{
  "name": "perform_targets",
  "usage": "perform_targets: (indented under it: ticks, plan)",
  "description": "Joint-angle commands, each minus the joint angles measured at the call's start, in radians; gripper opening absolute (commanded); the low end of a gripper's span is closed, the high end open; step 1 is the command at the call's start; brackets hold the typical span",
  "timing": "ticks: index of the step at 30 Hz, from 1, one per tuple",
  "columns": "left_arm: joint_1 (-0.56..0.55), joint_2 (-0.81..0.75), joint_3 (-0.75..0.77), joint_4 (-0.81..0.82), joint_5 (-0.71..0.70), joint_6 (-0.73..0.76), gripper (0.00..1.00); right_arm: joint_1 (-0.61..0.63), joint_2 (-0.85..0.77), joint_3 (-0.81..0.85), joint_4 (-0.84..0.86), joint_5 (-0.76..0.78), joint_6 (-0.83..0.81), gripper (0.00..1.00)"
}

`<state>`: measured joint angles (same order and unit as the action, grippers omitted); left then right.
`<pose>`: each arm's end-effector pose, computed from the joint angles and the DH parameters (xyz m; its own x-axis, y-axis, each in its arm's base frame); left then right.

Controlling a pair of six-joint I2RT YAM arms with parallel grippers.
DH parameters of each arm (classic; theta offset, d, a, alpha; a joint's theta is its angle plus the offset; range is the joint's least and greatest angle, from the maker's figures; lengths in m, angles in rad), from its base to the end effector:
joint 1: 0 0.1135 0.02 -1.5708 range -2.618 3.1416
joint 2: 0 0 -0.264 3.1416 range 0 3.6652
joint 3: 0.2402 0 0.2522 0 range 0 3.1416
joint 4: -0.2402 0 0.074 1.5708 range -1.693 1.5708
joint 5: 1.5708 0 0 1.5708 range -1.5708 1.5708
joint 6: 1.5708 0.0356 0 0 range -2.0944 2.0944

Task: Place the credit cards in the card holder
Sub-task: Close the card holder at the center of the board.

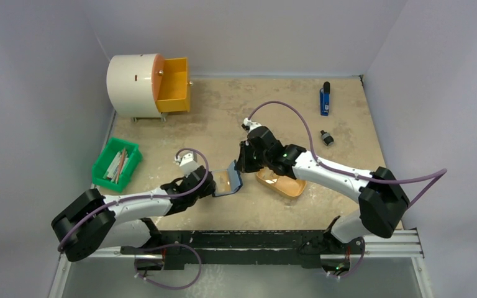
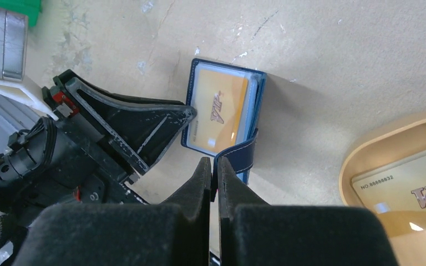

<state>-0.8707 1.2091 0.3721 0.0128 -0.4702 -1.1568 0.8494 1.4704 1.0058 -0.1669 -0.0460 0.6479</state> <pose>0.1457 -0.1479 0.1411 -0.6329 -0.5155 -0.5777 -0.2384 0.8396 -0.4880 0.2153 0.2473 0.2554 -0.7784 0.0279 -0.6272 -0.3823 0.7714 0.5088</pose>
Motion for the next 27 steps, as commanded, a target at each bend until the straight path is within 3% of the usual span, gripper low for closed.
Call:
perform_targets:
  ticks: [1,11,19,23,27]
  plan:
    - [0.006,-0.022,0.033,0.020,0.016,0.029,0.25,-0.003,0.020,0.039,0.068,-0.021,0.005,0.00]
    - [0.007,-0.260,0.017,-0.211,-0.095,0.039,0.27,-0.003,0.058,0.069,0.102,-0.062,0.027,0.00]
    - [0.007,-0.268,0.022,-0.400,-0.193,-0.061,0.24,-0.002,0.052,0.074,0.087,-0.037,0.029,0.00]
    - [0.006,-0.261,-0.015,-0.357,-0.147,-0.081,0.24,-0.003,0.018,0.045,0.073,-0.005,0.032,0.00]
    - [0.009,-0.237,-0.061,-0.196,-0.059,-0.062,0.25,-0.003,0.005,0.019,0.071,-0.018,0.033,0.00]
